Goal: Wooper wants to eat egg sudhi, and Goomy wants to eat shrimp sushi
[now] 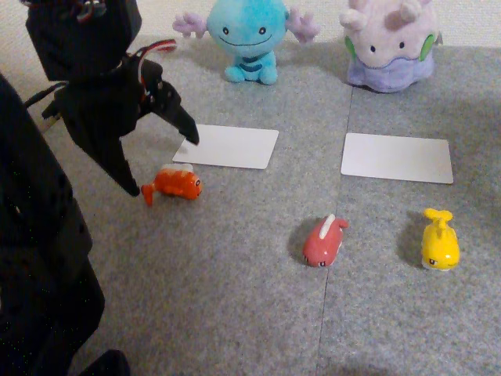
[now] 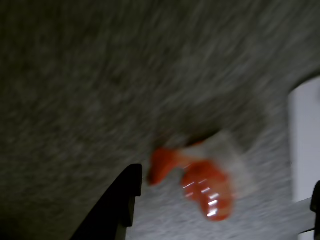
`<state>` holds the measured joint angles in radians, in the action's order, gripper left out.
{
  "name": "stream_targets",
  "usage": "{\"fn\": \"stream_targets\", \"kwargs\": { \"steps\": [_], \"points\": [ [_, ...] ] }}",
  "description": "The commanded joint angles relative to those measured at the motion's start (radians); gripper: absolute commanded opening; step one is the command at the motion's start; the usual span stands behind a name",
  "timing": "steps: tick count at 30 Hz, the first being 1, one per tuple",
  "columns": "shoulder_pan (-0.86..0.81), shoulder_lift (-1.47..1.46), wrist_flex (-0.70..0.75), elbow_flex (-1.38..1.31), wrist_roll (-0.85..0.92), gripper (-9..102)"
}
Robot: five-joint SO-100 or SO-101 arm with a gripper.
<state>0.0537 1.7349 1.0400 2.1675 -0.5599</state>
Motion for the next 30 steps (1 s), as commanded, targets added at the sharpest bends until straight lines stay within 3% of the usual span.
{"fn": "stream_targets", "kwargs": {
  "steps": [1,11,21,30],
  "points": [
    [-0.002,-0.055,0.015,-0.097,0.038,39],
    [-0.003,-0.252,0.173,-0.212,0.132,38],
    [-0.078,-0.253,0.181,-0.210,0.175,32],
    [-0.121,-0.250,0.299,-0.210,0.321,39]
  ]
}}
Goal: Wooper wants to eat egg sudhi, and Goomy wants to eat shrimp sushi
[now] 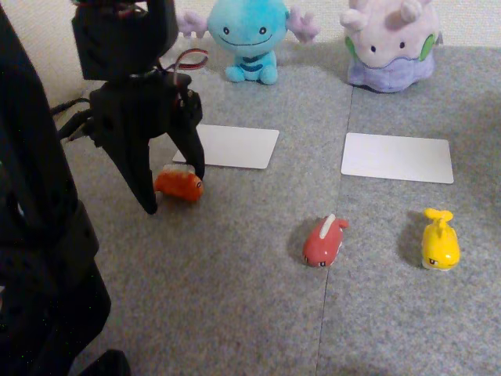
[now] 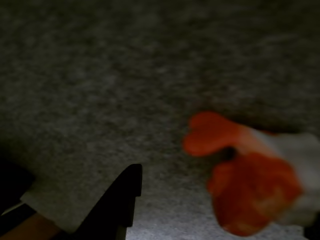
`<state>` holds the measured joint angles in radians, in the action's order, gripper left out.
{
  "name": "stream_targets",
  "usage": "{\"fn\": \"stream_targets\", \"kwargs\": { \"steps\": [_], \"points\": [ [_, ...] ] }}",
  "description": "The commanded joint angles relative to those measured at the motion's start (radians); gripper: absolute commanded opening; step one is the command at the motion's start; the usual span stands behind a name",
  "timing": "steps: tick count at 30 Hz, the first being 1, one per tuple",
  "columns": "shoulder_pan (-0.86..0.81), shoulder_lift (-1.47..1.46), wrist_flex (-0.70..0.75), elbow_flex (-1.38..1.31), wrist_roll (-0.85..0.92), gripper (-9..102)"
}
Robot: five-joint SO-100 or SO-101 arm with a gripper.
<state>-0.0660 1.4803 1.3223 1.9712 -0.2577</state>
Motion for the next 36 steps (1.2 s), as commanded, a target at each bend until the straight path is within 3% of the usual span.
{"fn": "stream_targets", "kwargs": {
  "steps": [1,7,24,36],
  "points": [
    [-0.002,0.005,0.000,-0.014,0.018,38],
    [0.002,0.000,-0.066,-0.014,-0.017,38],
    [-0.002,-0.011,-0.123,-0.014,-0.106,9],
    [-0.080,0.138,-0.163,-0.015,-0.273,8]
  ]
}}
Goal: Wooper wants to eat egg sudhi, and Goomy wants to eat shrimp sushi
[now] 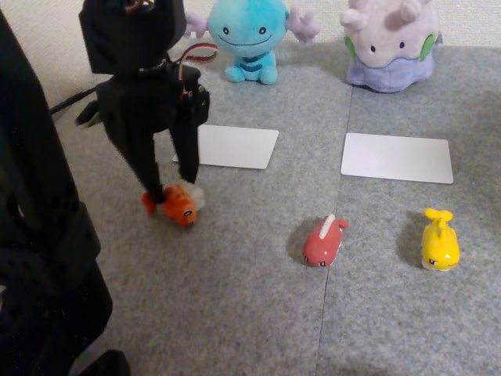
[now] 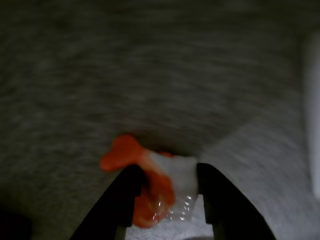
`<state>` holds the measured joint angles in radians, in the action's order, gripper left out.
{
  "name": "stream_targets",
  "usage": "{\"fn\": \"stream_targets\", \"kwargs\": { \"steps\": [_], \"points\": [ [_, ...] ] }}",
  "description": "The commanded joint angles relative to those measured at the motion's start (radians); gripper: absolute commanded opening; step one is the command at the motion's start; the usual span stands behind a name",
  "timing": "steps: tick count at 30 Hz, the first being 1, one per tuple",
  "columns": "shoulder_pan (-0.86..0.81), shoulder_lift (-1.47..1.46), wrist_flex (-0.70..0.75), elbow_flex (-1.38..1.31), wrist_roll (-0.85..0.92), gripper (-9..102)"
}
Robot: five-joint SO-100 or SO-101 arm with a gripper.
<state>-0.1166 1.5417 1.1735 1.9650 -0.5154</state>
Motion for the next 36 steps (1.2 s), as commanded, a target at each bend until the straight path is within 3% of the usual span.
{"fn": "stream_targets", "kwargs": {
  "steps": [1,10,16,20,32,36],
  "points": [
    [-0.048,0.098,-0.006,-0.009,-0.017,8],
    [-0.198,0.287,0.040,-0.048,-0.020,10],
    [-0.178,0.279,0.109,-0.034,-0.051,32],
    [-0.126,0.261,0.126,-0.014,-0.066,36],
    [-0.063,0.209,-0.164,0.273,-0.078,35],
    [-0.067,0.201,-0.207,0.295,-0.078,28]
  ]
}}
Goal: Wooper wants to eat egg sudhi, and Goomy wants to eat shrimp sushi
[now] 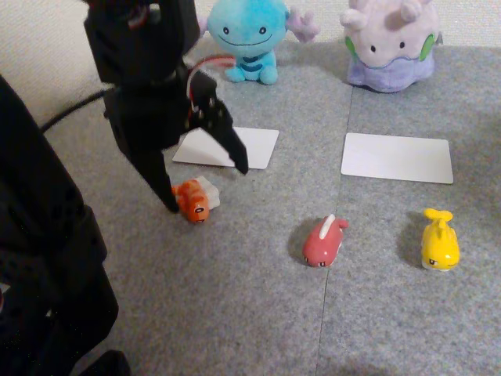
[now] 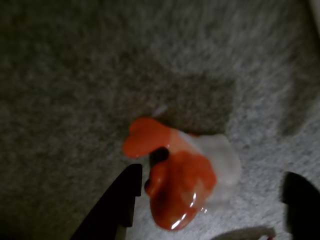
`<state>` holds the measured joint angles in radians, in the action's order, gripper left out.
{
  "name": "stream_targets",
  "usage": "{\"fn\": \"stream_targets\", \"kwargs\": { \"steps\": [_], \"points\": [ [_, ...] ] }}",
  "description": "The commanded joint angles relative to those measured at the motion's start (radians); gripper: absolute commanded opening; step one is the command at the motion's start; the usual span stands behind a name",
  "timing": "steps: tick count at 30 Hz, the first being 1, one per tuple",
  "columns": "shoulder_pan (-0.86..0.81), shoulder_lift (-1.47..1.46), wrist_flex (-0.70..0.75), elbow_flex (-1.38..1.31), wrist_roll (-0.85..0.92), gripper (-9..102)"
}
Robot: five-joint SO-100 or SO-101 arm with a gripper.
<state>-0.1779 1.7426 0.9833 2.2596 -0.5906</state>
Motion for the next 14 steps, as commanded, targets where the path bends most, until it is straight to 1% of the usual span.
{"fn": "stream_targets", "kwargs": {
  "steps": [1,5,9,14],
  "points": [
    [-0.003,-0.011,-0.018,0.002,-0.003,27],
    [-0.003,-0.094,-0.063,0.002,-0.003,26],
    [-0.005,-0.117,-0.067,-0.009,-0.026,25],
    [-0.009,-0.117,-0.075,-0.011,-0.029,10]
  ]
}}
